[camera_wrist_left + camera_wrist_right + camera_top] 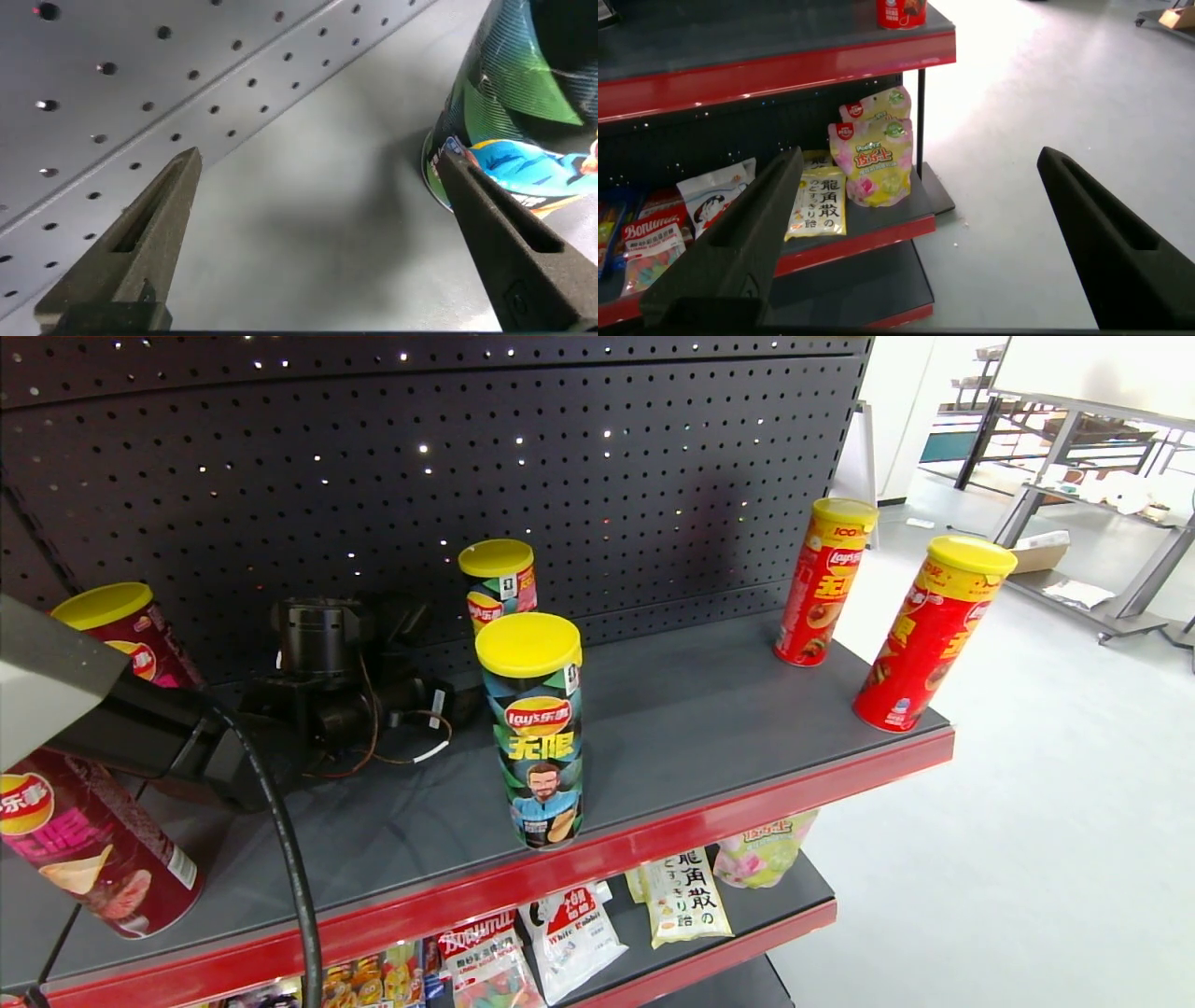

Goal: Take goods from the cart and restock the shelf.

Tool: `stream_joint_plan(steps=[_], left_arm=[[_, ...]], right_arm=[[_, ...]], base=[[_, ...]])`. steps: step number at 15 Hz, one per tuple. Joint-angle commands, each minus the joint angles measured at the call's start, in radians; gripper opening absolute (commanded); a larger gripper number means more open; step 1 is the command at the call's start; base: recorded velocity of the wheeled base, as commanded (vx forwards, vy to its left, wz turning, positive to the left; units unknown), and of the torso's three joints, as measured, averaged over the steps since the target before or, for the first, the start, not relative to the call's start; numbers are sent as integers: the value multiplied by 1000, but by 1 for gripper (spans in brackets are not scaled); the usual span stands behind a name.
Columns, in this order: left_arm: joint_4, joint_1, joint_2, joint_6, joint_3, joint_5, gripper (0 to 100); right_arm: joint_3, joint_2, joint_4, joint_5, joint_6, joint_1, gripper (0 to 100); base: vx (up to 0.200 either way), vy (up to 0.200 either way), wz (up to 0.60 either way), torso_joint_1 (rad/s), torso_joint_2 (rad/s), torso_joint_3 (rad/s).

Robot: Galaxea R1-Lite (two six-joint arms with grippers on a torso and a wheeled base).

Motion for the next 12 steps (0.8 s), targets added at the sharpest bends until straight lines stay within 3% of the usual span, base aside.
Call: stream_joint_plan(steps=[1, 12], left_arm=[[0, -5, -2, 0, -2, -2, 100], [16, -24, -42, 0, 32, -2, 100]], right_arm=[[0, 0, -1, 0, 0, 0, 100], [0, 0, -1, 0, 0, 0, 100]], base=[[0, 0, 0, 0, 0, 0], [0, 0, 0, 0, 0, 0]])
